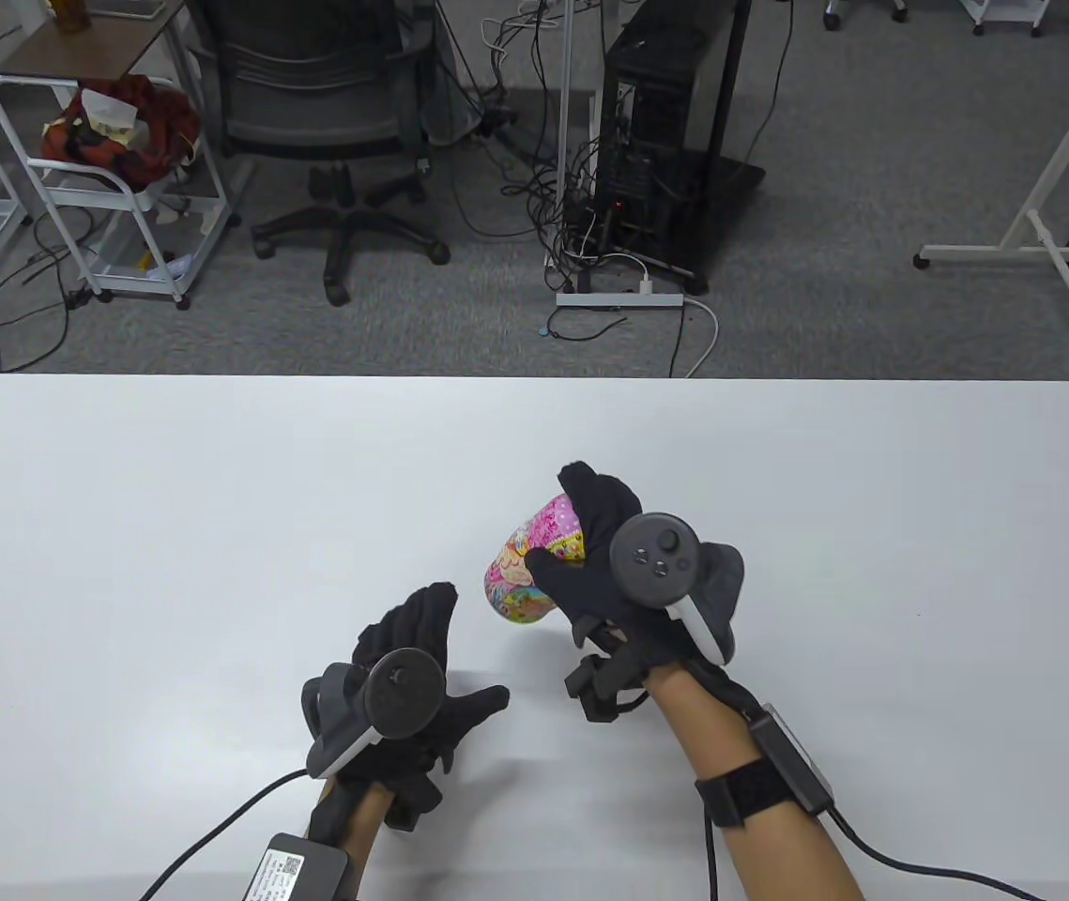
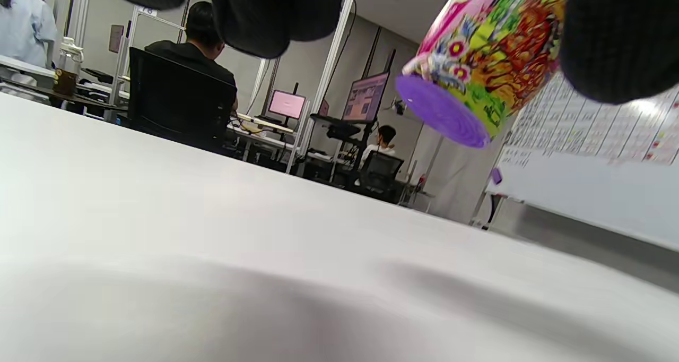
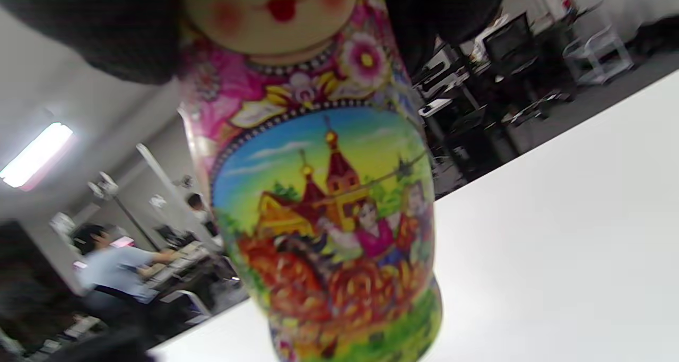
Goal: Nest individual Russian dolls into a nested set
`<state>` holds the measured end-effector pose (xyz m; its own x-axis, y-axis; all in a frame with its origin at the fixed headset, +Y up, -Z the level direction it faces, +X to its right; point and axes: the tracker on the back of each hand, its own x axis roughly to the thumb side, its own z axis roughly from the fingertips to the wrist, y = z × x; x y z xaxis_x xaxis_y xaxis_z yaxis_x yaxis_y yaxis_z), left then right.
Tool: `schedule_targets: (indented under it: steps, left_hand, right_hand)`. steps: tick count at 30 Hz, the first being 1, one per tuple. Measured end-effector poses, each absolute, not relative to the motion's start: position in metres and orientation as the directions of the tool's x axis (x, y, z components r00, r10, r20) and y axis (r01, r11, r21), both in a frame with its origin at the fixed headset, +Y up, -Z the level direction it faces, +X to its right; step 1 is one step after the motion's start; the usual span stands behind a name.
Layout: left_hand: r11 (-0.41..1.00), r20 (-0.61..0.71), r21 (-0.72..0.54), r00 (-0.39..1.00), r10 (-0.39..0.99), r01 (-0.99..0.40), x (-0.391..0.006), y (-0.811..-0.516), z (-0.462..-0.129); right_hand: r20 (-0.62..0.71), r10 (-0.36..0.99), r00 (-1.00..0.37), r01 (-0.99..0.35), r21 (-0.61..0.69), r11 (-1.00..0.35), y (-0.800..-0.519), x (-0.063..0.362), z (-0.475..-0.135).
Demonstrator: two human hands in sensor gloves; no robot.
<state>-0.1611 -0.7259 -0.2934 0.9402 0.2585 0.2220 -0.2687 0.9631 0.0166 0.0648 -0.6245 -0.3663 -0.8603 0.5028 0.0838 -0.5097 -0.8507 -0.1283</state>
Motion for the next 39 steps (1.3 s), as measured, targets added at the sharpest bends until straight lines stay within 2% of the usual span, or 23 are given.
schedule_targets:
  steps: [3,9,17,19,22,24,27,30,34,39]
  left_hand:
    - [0.978,0.229,-0.076,0.951,0.209,-0.196,-0.157,-0.733,-0.295]
    - [0.988,0.223,-0.074,0.964,0.147,-0.133,-0.156,-0.735,-0.297]
    - [0.987,0.238,-0.081,0.959,0.154,-0.139,-0.152,-0.732,-0.295]
    - [0.989,0.246,-0.072,0.959,0.140,-0.126,-0.151,-0.730,-0.294]
    - [0.990,0.246,-0.058,0.960,0.137,-0.126,-0.150,-0.729,-0.294]
    - [0.991,0.236,-0.046,0.962,0.136,-0.128,-0.151,-0.728,-0.294]
    - [0.990,0.221,-0.028,0.965,0.143,-0.140,-0.154,-0.726,-0.292]
    - [0.986,0.227,-0.012,0.960,0.165,-0.167,-0.155,-0.723,-0.290]
    - [0.988,0.238,0.035,0.961,0.139,-0.151,-0.151,-0.720,-0.286]
    - [0.994,0.240,0.081,0.970,0.050,-0.071,-0.143,-0.721,-0.283]
  right_hand:
    - [-0.031,0.380,-0.924,-0.372,-0.141,-0.917,-0.637,0.054,-0.392]
    - [-0.144,0.218,-0.965,-0.206,-0.095,-0.974,-0.676,0.043,-0.416]
    - [-0.156,0.198,-0.968,-0.187,-0.078,-0.979,-0.695,0.044,-0.417]
    - [-0.152,0.217,-0.964,-0.210,-0.063,-0.976,-0.695,0.045,-0.417]
    - [-0.149,0.146,-0.978,-0.142,-0.034,-0.989,-0.690,0.045,-0.417]
    - [-0.125,0.151,-0.981,-0.153,0.006,-0.988,-0.683,0.049,-0.415]
    - [-0.052,0.260,-0.964,-0.255,-0.095,-0.962,-0.669,0.061,-0.399]
    - [0.060,0.271,-0.961,-0.278,-0.175,-0.944,-0.656,0.079,-0.369]
    - [0.151,0.138,-0.979,-0.182,-0.329,-0.927,-0.654,0.103,-0.322]
    - [0.142,-0.058,-0.988,0.000,-0.376,-0.926,-0.670,0.119,-0.280]
